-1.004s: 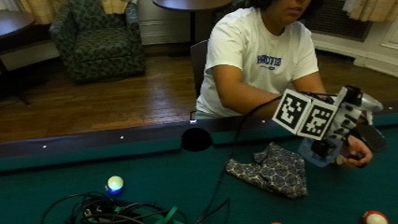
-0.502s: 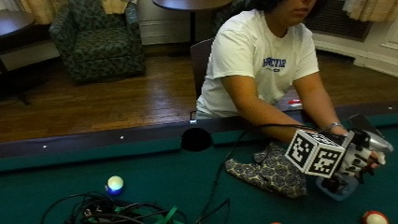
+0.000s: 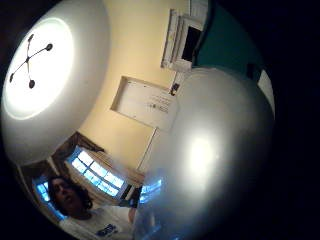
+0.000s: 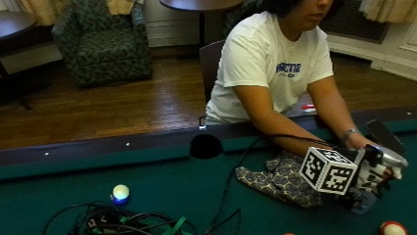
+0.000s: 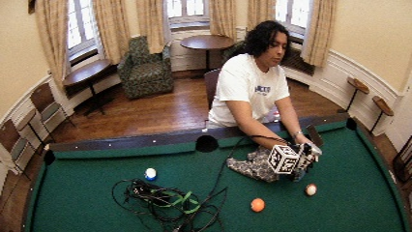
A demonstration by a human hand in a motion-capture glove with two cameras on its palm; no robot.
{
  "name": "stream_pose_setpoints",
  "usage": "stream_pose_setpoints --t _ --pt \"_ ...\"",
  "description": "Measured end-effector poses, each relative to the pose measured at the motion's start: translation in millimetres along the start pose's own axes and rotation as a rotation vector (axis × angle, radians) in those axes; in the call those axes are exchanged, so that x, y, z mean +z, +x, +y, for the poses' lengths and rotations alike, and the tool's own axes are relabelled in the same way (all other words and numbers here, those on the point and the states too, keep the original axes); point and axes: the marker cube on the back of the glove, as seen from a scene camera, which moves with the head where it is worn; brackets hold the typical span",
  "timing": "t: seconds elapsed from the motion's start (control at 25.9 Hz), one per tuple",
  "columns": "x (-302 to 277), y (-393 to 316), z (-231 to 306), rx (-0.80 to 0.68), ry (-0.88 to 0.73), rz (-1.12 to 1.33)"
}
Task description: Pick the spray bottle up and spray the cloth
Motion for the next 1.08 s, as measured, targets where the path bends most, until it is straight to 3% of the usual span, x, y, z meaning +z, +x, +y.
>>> stream_pose_setpoints --t 0.27,0.58,0.89,1.08 --pt "11.6 4.3 -10.7 -0.003 -0.013 -0.029" --pt "9.1 17.3 4.6 0.102 -0.306 -0.122" --pt "-4.7 29.5 13.0 0.098 -0.42 -0.009" --pt "-28.2 34.0 19.4 0.016 -0.486 0.224"
